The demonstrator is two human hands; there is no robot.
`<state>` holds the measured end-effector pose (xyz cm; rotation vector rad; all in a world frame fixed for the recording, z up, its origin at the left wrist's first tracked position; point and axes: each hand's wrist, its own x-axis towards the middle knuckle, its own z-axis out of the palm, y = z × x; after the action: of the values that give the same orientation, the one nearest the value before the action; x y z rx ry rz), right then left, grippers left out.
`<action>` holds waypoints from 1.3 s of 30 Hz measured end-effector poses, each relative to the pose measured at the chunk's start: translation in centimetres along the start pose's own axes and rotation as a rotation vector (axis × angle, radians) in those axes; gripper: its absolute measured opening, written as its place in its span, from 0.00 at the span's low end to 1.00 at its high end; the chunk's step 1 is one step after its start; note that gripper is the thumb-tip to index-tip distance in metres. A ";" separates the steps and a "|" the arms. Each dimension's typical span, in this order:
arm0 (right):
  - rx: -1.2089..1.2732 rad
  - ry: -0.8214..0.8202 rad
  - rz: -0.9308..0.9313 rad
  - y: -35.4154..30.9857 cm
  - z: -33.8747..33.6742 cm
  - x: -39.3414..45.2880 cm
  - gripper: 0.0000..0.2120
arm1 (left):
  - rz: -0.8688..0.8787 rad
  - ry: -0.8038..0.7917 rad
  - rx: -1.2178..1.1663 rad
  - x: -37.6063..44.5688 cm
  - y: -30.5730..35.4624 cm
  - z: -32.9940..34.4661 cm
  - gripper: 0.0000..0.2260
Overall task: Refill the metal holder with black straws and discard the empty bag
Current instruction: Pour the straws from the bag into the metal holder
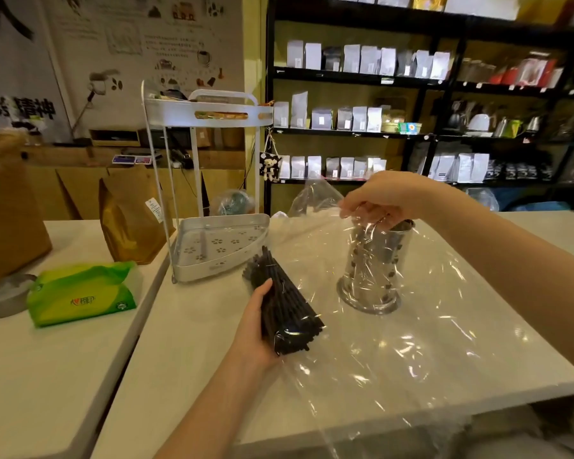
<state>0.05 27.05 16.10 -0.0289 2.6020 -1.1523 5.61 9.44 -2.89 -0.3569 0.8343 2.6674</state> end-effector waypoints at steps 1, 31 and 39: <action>-0.004 0.013 0.004 0.1 -0.3 0.0 0.07 | -0.003 -0.007 0.014 0.1 0.1 0.0 0.19; -0.010 0.636 -0.474 3.4 -14.5 9.8 0.16 | 0.299 0.075 0.472 9.4 5.4 15.2 0.12; 0.032 0.656 -0.535 2.8 -22.4 13.9 0.08 | 0.328 0.005 0.564 15.7 9.3 22.6 0.13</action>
<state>-19.07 43.24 24.73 -0.4329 3.2684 -1.5932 -15.44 19.05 14.74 -0.0887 1.7079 2.5487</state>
